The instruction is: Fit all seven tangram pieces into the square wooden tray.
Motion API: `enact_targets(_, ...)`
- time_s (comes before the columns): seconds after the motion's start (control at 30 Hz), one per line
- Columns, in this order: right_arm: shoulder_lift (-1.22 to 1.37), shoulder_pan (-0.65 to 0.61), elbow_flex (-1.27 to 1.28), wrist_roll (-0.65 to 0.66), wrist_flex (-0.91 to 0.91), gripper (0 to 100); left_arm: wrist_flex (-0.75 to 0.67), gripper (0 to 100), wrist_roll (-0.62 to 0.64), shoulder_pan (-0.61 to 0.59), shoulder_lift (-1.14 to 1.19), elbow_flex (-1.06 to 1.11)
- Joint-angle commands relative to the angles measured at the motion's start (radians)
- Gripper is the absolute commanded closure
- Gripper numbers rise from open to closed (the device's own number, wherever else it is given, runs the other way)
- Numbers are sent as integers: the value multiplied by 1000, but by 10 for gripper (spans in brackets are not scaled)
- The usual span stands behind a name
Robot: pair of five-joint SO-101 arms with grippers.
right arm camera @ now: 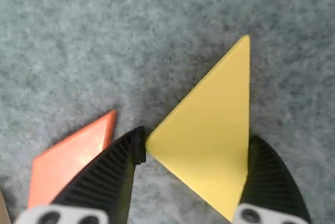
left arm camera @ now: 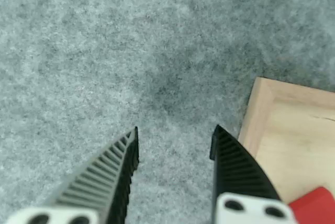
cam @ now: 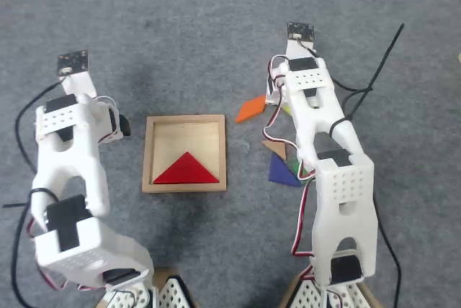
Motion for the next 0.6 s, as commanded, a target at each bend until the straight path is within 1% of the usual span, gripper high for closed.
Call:
enact_targets(0.0,-19,13,-31,-11,38,789,8,779,6,-6,-55,-15)
enact_targets(0.5,-179,21,-23,-11,174,790,0,779,6,-6,-54,-16)
enact_targets(0.57,-216,16,-23,26,194,790,-17,779,6,-8,-48,-16)
